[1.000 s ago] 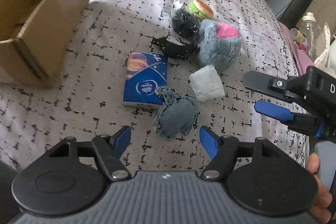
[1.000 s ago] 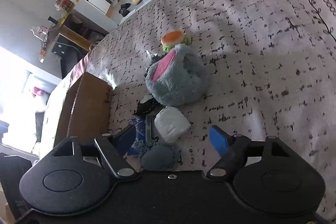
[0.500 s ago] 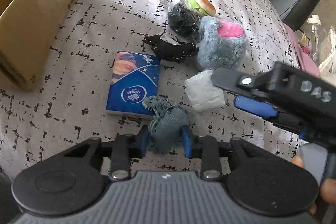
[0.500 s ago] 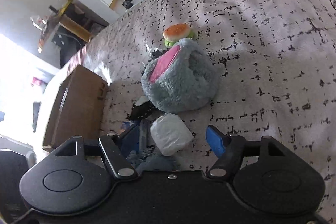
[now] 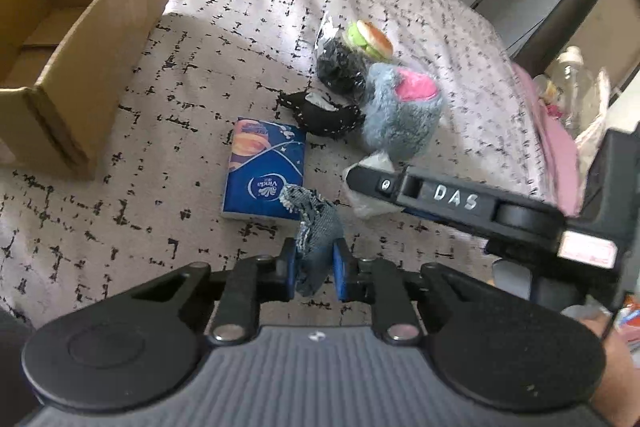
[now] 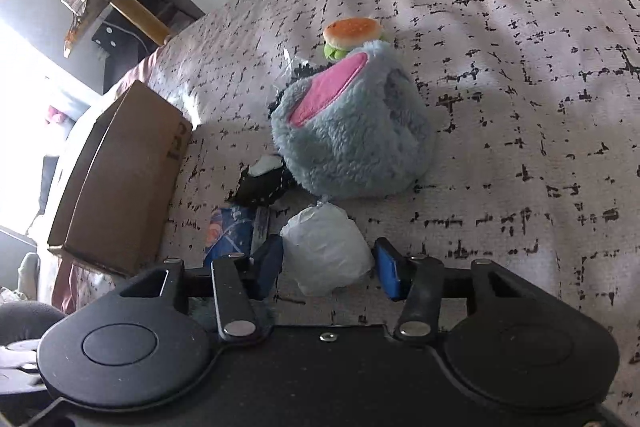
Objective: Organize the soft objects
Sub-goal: 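Carry the grey knit piece and white bag over the cardboard box with both grippers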
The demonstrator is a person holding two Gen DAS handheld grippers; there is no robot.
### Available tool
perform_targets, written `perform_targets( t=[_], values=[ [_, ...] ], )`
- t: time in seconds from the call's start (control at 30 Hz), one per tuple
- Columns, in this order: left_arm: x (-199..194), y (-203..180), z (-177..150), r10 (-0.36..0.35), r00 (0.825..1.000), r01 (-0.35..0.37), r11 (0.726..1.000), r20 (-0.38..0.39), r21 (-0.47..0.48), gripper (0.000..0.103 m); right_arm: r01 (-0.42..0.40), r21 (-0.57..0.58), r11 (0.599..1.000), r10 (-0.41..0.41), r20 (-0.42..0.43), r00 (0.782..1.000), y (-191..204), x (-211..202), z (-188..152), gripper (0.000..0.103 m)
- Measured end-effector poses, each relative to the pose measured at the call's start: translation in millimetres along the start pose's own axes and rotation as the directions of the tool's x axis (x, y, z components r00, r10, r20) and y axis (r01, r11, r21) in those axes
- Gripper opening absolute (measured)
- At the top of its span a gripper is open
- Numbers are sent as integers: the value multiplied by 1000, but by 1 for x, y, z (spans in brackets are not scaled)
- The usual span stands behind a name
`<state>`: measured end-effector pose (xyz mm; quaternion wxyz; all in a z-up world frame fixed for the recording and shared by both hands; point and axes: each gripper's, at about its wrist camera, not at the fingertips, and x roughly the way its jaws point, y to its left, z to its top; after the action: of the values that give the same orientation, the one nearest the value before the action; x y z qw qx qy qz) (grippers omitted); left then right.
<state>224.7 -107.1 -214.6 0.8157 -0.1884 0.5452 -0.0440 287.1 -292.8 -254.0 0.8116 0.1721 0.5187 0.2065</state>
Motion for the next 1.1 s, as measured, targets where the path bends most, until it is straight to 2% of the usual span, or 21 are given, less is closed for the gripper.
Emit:
perform_targets(
  t=[0.3,0.47,0.77,0.9,1.1],
  values=[
    [-40,17,2,-73,993,75,997,94,-15,17,76,-26,997,-76,3,997,17,-23,-5,48],
    [-59,34,9,-86,986,93,995,141,-42,17,108,-28,994,-108,16,994,36,-40,1,48],
    [-93,56,29,-102,971,115,992,215,-50,17,92,-33,995,-89,79,993,88,-65,14,48],
    [-106,64,40,-116,968,129,991,223,-44,17,94,-43,995,-90,97,991,108,-69,21,48],
    [-117,77,57,-100,968,109,994,229,-30,17,100,-60,993,-94,93,991,136,-65,30,48]
  ],
)
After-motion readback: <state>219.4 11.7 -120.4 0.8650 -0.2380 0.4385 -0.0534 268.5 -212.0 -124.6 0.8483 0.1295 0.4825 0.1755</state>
